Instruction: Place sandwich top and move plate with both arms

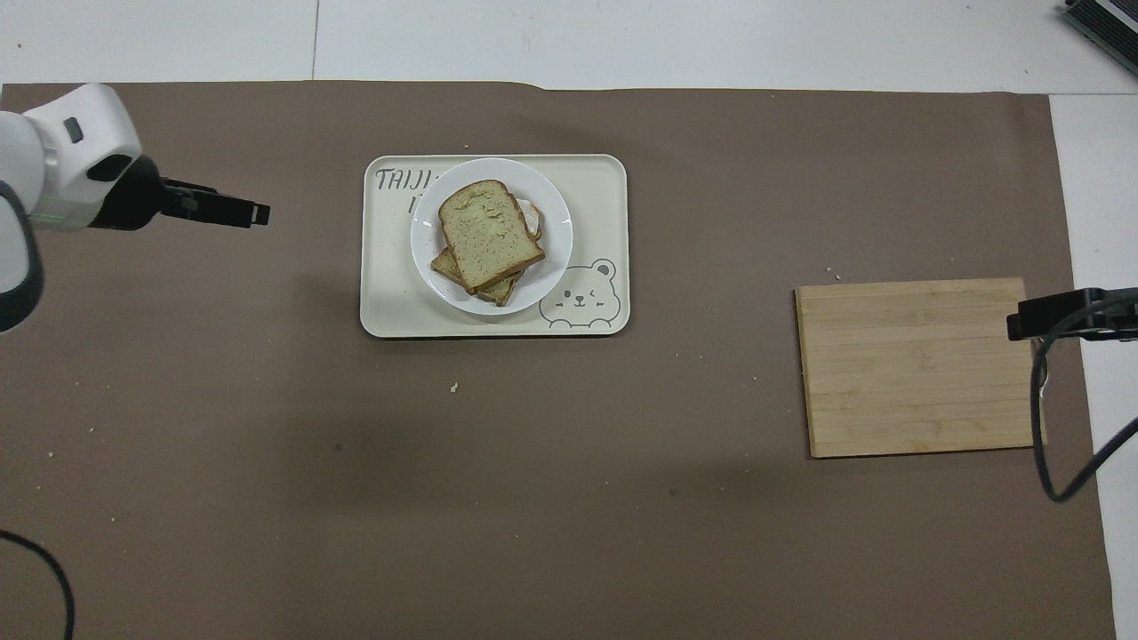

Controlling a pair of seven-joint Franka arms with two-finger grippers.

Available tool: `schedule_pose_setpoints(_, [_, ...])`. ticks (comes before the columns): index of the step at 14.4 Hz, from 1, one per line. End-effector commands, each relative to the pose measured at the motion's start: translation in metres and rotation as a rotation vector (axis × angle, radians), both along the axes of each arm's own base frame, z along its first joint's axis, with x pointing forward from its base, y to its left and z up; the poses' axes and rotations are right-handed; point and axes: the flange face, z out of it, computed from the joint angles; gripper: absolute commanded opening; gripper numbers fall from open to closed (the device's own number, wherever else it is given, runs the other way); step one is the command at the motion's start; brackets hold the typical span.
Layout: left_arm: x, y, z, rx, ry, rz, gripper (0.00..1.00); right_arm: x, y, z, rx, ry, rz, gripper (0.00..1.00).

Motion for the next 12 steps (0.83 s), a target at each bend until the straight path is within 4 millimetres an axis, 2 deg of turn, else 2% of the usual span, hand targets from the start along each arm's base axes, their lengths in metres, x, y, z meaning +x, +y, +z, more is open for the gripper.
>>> schedule_pose_setpoints(1, [-0.023,0.012,0.071,0.135,0.043,-0.058,1.0,-0.006,-0.002,-0.001,0.011,-0.002,0.009,1.0])
schedule_pose_setpoints(3, [-0.041,0.016,0.1,0.199,0.094,-0.069,1.0,-0.006,-0.002,-0.001,0.011,-0.002,0.008,1.0])
schedule_pose_setpoints(6, [-0.076,0.011,0.15,0.273,0.058,-0.039,1.0,-0.007,-0.002,0.0,0.012,0.001,0.008,1.0])
schedule_pose_setpoints(8, [-0.089,0.017,0.151,0.274,0.126,-0.03,1.0,-0.008,-0.002,0.0,0.012,-0.002,0.008,1.0])
schedule_pose_setpoints(12, [-0.106,0.005,0.165,0.254,0.133,-0.01,1.0,-0.008,0.003,0.0,0.012,-0.004,0.012,1.0])
